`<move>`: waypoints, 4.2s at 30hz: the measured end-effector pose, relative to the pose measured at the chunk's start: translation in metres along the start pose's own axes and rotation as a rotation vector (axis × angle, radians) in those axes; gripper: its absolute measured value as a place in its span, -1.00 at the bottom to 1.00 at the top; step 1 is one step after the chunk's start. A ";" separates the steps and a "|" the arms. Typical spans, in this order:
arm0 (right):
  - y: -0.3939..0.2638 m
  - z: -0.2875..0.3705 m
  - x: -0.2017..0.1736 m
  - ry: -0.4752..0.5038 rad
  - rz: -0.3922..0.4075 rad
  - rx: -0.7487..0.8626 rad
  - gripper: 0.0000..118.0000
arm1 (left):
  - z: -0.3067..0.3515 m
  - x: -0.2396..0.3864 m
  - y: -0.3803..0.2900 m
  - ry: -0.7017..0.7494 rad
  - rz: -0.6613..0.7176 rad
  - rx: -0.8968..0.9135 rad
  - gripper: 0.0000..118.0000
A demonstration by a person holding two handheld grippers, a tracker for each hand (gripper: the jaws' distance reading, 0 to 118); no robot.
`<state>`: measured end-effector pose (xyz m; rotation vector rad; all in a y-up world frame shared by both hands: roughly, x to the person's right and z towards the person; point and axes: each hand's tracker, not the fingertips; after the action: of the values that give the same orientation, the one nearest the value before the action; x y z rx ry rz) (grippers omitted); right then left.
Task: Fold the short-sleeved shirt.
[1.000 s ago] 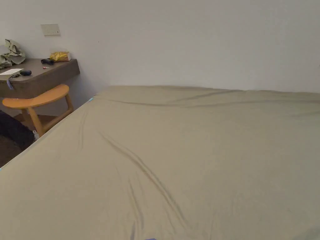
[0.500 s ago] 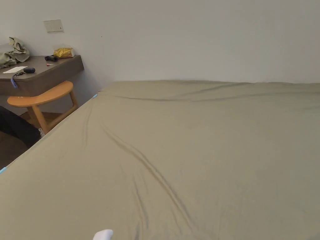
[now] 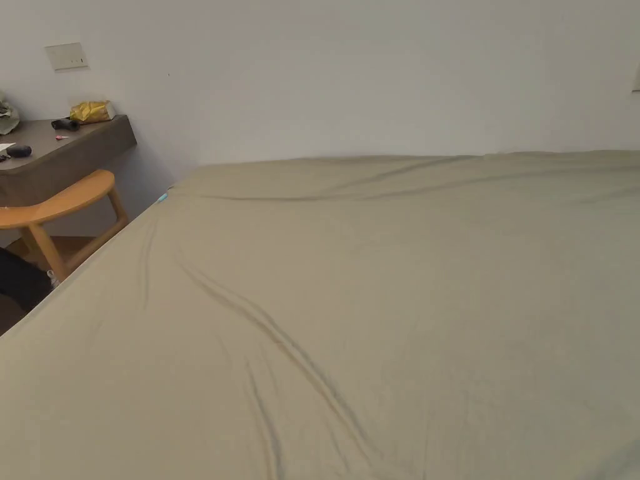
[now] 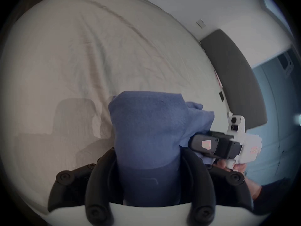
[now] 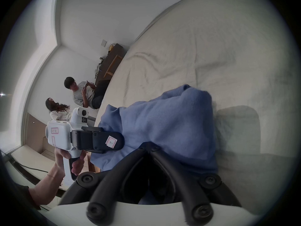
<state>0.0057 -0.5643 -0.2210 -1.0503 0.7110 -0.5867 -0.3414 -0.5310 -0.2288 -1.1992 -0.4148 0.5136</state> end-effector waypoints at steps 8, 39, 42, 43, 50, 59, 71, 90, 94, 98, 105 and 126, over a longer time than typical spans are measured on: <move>0.005 0.069 -0.024 -0.083 0.080 0.163 -0.96 | 0.047 -0.022 0.012 0.223 -0.150 0.006 -0.23; 0.023 0.239 -0.040 -0.394 0.298 0.430 -0.96 | 0.313 -0.046 0.024 0.910 0.099 0.508 0.33; 0.033 0.266 -0.077 -0.535 0.527 0.529 -0.96 | 0.335 0.046 0.002 0.943 -0.026 0.753 0.49; 0.036 0.274 -0.092 -0.586 0.599 0.559 -0.96 | 0.335 0.072 -0.006 0.923 -0.060 0.823 0.50; 0.045 0.317 -0.161 -0.543 0.647 0.793 -0.96 | 0.278 0.216 -0.047 0.669 -0.136 1.132 0.51; 0.034 0.307 -0.176 -0.541 0.697 0.811 1.00 | 0.176 0.298 -0.051 0.288 -0.210 1.080 0.97; 0.018 0.324 -0.165 -0.610 0.622 0.880 1.00 | 0.143 0.356 -0.085 0.413 -0.415 1.078 1.00; 0.012 0.318 -0.174 -0.617 0.643 0.865 1.00 | 0.146 0.354 -0.096 0.441 -0.402 1.052 1.00; 0.011 0.320 -0.174 -0.617 0.635 0.872 1.00 | 0.146 0.354 -0.096 0.455 -0.408 1.045 1.00; 0.011 0.322 -0.174 -0.624 0.634 0.876 1.00 | 0.144 0.358 -0.100 0.499 -0.421 1.060 1.00; 0.012 0.320 -0.176 -0.628 0.641 0.880 1.00 | 0.142 0.361 -0.101 0.536 -0.462 1.074 1.00; 0.013 0.319 -0.178 -0.629 0.641 0.873 1.00 | 0.147 0.353 -0.095 0.545 -0.476 1.065 1.00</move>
<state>0.1364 -0.2499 -0.0887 -0.1203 0.1491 0.0392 -0.1215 -0.2391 -0.0803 -0.1526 0.0772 -0.0554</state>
